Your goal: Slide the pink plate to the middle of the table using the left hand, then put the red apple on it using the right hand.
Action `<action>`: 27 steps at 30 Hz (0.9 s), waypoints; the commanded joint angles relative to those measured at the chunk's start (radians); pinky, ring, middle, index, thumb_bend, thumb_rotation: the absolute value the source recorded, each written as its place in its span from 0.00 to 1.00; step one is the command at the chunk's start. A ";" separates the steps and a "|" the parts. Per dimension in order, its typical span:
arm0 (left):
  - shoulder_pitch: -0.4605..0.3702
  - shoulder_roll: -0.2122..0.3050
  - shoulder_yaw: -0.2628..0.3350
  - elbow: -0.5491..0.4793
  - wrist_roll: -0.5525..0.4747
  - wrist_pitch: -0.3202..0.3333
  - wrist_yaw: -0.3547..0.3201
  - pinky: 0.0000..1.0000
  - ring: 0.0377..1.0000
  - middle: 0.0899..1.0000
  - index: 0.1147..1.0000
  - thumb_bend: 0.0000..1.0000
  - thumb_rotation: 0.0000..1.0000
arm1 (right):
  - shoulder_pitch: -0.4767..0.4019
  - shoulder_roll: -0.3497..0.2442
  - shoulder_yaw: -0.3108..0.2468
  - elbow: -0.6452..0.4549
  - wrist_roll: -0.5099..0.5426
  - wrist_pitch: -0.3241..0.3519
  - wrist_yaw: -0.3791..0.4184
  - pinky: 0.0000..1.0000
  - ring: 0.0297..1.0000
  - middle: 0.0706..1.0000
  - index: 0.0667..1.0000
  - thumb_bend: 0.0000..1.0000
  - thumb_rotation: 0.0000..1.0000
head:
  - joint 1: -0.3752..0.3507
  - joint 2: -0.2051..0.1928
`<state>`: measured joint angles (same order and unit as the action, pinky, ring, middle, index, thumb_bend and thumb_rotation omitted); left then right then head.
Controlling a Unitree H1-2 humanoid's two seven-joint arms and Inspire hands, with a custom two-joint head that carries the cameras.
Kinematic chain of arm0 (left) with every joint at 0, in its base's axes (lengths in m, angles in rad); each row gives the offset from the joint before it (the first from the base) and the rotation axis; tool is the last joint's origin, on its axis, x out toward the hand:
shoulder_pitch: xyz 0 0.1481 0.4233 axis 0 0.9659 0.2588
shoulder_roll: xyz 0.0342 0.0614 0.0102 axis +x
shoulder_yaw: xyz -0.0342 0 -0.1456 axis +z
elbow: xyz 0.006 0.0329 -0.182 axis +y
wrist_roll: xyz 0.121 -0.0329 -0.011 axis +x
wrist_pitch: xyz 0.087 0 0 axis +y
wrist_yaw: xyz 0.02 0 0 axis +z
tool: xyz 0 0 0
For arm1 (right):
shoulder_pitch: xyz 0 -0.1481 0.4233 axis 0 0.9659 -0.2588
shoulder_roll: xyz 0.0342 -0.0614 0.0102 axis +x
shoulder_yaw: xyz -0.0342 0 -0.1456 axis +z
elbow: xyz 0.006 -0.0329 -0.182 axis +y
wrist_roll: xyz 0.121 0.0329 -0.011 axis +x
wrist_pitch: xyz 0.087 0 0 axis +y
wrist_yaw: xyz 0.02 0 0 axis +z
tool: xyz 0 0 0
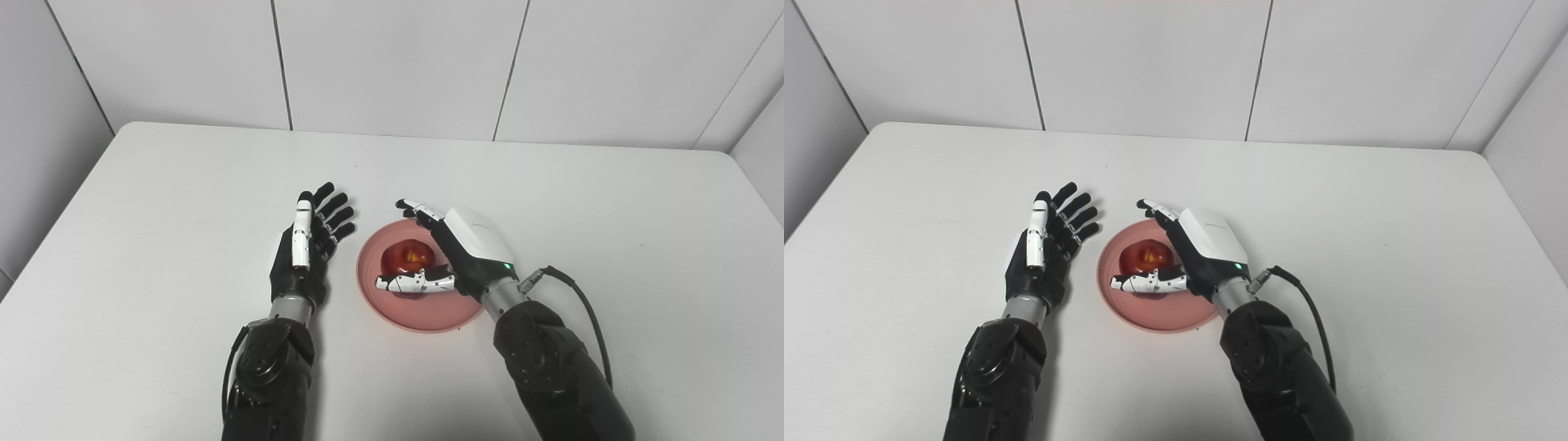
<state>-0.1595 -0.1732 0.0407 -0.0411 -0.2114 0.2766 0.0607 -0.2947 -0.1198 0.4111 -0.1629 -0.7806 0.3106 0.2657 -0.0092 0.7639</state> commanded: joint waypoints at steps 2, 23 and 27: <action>-0.014 -0.001 0.000 -0.007 0.000 0.004 -0.002 0.81 0.81 0.82 0.81 0.41 1.00 | -0.027 -0.008 -0.029 -0.053 -0.001 -0.010 -0.020 0.82 0.86 0.87 0.91 1.00 0.64 | -0.001 0.001; -0.011 0.011 0.026 0.010 -0.024 -0.006 -0.039 0.83 0.82 0.83 0.82 0.41 1.00 | 0.002 -0.014 -0.228 -0.195 0.115 -0.039 -0.094 0.77 0.85 0.89 0.91 1.00 0.75 | -0.055 -0.007; -0.011 0.009 0.027 0.006 -0.024 0.002 -0.033 0.83 0.82 0.83 0.82 0.41 1.00 | 0.008 -0.017 -0.247 -0.199 0.137 -0.039 -0.114 0.77 0.86 0.89 0.91 1.00 0.77 | -0.057 -0.008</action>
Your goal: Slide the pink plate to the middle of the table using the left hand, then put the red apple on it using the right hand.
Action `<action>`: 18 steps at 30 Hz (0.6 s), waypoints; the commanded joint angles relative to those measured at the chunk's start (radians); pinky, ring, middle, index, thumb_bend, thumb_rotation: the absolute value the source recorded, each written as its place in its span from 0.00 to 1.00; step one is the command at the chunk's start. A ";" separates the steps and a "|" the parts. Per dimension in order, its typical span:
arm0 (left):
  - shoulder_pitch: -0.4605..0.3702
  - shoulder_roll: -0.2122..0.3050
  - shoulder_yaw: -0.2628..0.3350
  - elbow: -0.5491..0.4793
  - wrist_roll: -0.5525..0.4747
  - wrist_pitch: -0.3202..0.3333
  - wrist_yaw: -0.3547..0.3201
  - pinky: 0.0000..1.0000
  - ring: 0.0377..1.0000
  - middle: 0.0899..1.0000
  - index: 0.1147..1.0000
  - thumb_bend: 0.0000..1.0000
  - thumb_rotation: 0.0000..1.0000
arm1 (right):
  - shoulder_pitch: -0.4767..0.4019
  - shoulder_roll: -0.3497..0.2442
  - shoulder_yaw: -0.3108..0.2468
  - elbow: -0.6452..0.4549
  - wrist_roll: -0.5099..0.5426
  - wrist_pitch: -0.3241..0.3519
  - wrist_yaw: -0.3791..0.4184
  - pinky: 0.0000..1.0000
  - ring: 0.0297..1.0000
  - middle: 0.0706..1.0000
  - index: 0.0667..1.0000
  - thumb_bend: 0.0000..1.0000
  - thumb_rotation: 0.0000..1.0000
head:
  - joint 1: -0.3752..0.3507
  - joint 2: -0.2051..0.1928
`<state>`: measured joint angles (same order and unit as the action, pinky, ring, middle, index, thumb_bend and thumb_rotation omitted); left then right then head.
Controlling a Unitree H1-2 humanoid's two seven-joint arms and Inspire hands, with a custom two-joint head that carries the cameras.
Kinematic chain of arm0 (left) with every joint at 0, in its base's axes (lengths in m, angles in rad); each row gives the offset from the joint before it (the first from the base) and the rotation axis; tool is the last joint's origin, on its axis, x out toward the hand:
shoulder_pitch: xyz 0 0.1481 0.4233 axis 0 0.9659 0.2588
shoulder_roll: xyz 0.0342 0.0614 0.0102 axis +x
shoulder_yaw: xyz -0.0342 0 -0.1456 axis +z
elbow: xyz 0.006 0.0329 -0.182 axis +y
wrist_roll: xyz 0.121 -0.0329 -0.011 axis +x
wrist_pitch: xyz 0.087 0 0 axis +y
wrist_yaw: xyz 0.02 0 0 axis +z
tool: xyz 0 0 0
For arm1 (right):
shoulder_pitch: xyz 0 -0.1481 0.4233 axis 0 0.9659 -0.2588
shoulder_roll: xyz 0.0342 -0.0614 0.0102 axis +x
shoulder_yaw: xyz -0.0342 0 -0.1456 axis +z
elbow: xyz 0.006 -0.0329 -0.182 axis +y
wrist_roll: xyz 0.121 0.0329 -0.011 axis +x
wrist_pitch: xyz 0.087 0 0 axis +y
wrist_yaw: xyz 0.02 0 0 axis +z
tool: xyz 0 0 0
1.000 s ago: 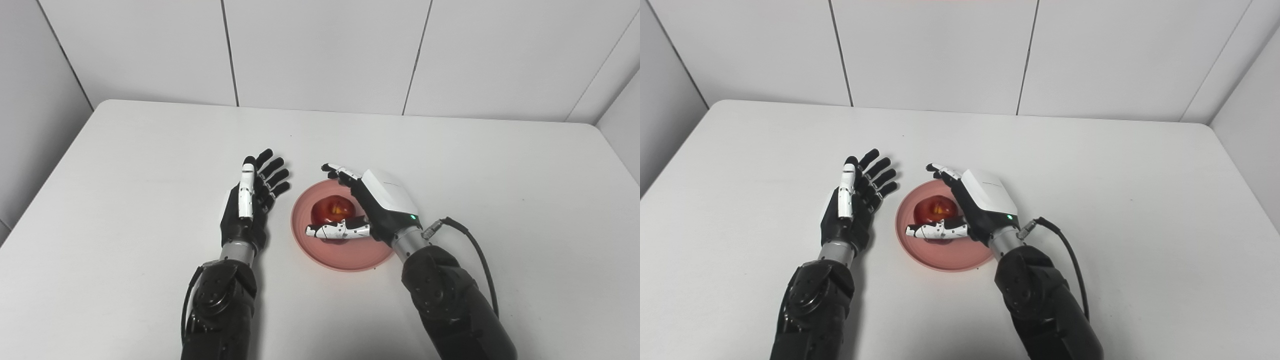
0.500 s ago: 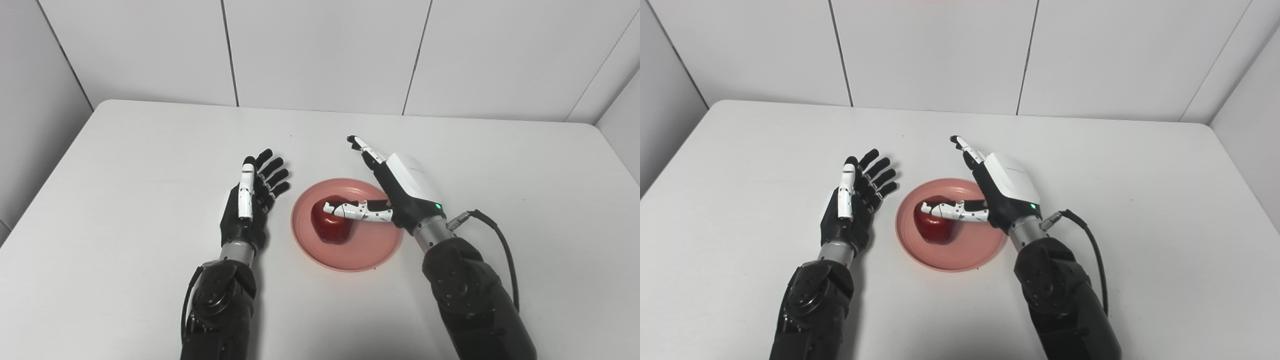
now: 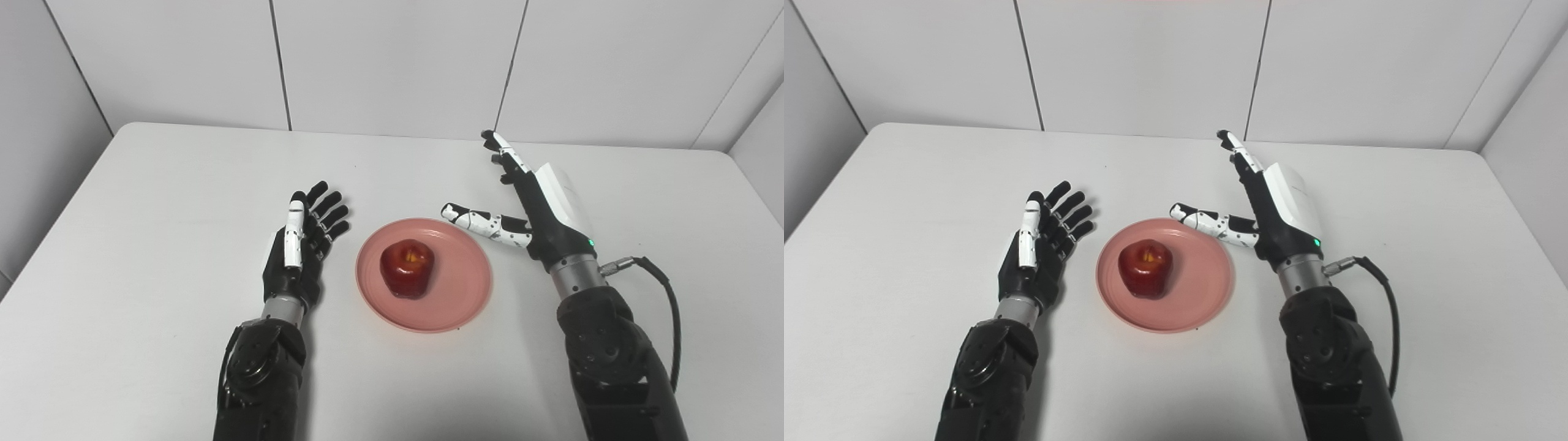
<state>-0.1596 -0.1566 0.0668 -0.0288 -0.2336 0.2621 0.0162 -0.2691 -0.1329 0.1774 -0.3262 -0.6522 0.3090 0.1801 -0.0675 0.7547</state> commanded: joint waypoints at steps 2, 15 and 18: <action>-0.010 -0.005 -0.001 -0.007 -0.001 0.015 0.009 0.83 0.82 0.83 0.82 0.41 1.00 | -0.012 -0.003 -0.024 -0.036 0.020 -0.035 -0.039 0.78 0.86 0.89 0.91 1.00 0.77 | -0.001 0.001; -0.008 0.003 0.000 -0.005 -0.005 0.011 0.000 0.83 0.83 0.84 0.82 0.41 1.00 | 0.044 0.000 -0.050 -0.007 0.048 -0.049 -0.106 0.77 0.85 0.87 0.90 0.93 0.92 | -0.008 0.000; -0.007 0.003 -0.001 -0.010 -0.004 0.017 0.002 0.83 0.83 0.84 0.82 0.41 1.00 | 0.063 0.001 -0.053 0.004 0.059 -0.059 -0.126 0.76 0.84 0.86 0.89 0.93 0.94 | -0.008 0.000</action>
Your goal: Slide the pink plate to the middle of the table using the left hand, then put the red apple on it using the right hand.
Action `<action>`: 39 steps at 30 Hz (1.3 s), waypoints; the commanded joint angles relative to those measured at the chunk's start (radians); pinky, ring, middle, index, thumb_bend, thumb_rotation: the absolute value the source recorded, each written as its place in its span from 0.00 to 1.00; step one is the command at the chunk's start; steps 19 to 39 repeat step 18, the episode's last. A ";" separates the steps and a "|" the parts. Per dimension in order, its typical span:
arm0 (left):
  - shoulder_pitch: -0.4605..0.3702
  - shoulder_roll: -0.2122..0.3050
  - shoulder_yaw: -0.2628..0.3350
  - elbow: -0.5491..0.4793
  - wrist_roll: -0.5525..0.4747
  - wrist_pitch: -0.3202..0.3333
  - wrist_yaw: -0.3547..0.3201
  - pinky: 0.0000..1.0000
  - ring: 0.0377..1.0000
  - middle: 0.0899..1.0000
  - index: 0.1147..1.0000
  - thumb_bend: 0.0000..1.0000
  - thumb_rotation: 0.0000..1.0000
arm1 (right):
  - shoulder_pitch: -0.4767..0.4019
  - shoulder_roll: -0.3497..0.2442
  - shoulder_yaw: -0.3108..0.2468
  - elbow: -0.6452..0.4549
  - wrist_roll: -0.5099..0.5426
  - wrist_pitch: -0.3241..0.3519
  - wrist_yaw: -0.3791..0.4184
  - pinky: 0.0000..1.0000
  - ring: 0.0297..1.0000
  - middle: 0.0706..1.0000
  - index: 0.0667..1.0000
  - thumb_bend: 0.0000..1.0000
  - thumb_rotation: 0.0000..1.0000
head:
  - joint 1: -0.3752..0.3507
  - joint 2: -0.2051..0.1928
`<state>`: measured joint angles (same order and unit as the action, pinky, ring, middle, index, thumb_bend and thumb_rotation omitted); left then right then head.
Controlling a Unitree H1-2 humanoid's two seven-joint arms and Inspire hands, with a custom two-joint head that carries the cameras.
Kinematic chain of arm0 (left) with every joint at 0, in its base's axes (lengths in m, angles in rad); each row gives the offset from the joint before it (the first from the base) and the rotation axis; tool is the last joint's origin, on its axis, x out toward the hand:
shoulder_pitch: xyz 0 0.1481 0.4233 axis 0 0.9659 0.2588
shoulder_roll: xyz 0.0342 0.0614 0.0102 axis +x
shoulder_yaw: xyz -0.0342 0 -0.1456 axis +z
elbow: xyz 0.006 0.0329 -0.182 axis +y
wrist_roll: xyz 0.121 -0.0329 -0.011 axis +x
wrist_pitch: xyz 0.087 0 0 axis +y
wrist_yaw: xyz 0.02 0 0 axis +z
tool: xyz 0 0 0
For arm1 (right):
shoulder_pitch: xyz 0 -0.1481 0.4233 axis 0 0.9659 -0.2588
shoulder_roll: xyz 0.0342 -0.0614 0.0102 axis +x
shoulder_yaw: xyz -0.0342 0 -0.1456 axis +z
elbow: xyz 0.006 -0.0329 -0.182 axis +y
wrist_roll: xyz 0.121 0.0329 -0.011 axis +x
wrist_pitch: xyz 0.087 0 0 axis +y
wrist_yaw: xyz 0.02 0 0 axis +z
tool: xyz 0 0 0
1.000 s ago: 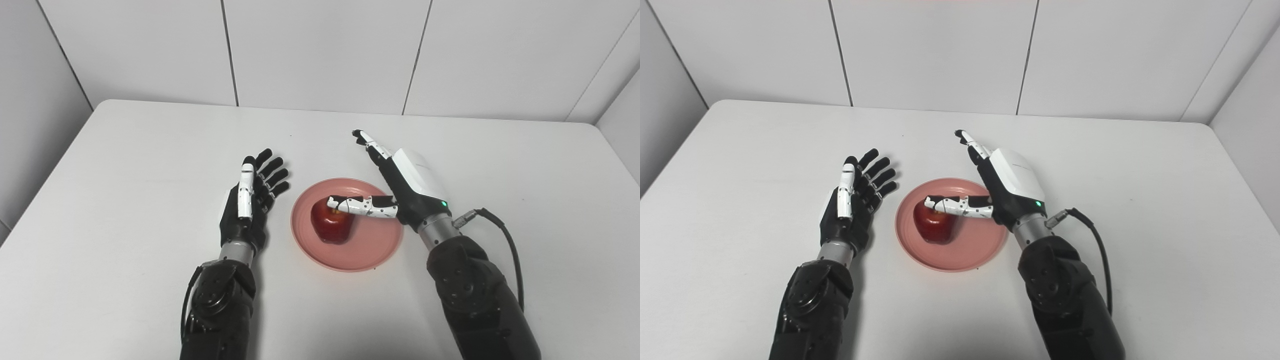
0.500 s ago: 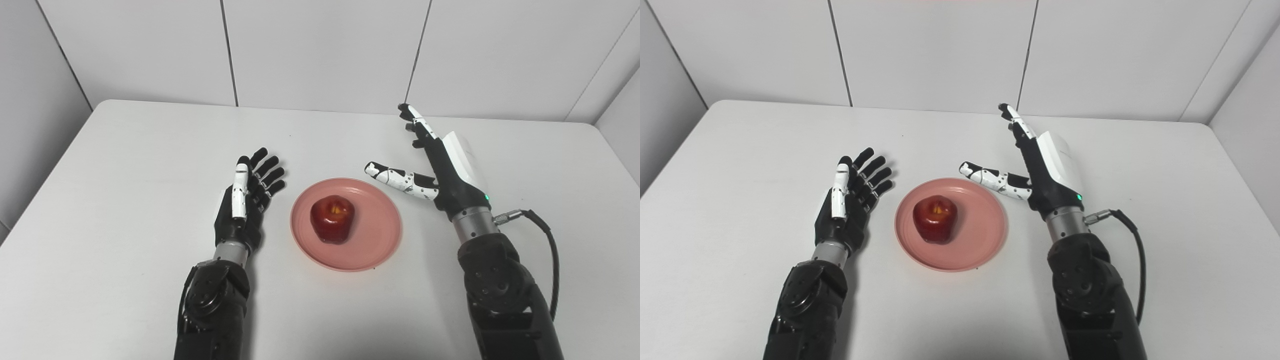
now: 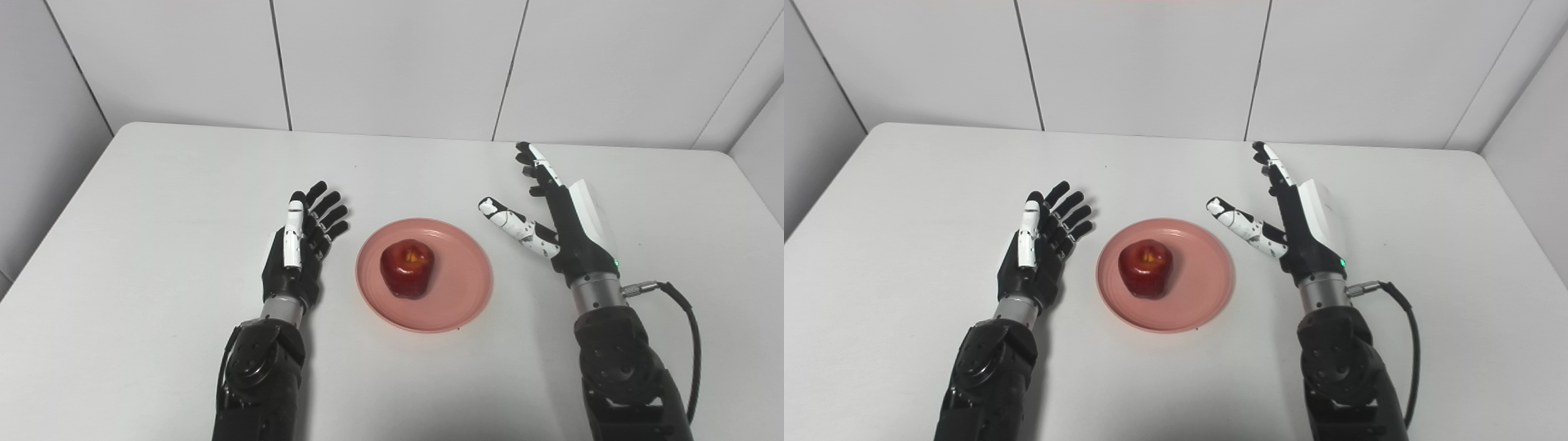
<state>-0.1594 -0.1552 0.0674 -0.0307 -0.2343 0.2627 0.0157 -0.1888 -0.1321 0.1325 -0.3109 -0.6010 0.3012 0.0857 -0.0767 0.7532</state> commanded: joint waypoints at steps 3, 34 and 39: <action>-0.007 0.003 -0.003 -0.012 -0.004 0.022 0.000 0.83 0.83 0.84 0.82 0.41 1.00 | -0.002 0.002 -0.013 -0.004 0.023 -0.050 -0.043 0.76 0.84 0.87 0.89 0.92 0.97 | 0.001 0.001; -0.009 -0.001 -0.002 -0.010 -0.002 0.026 0.005 0.83 0.83 0.84 0.82 0.40 1.00 | 0.028 0.020 -0.052 0.112 0.119 -0.100 -0.122 0.78 0.84 0.85 0.85 0.83 1.00 | 0.023 -0.004; -0.009 -0.001 -0.002 -0.010 -0.002 0.026 0.005 0.83 0.83 0.84 0.82 0.40 1.00 | 0.028 0.020 -0.052 0.112 0.119 -0.100 -0.122 0.78 0.84 0.85 0.85 0.83 1.00 | 0.023 -0.004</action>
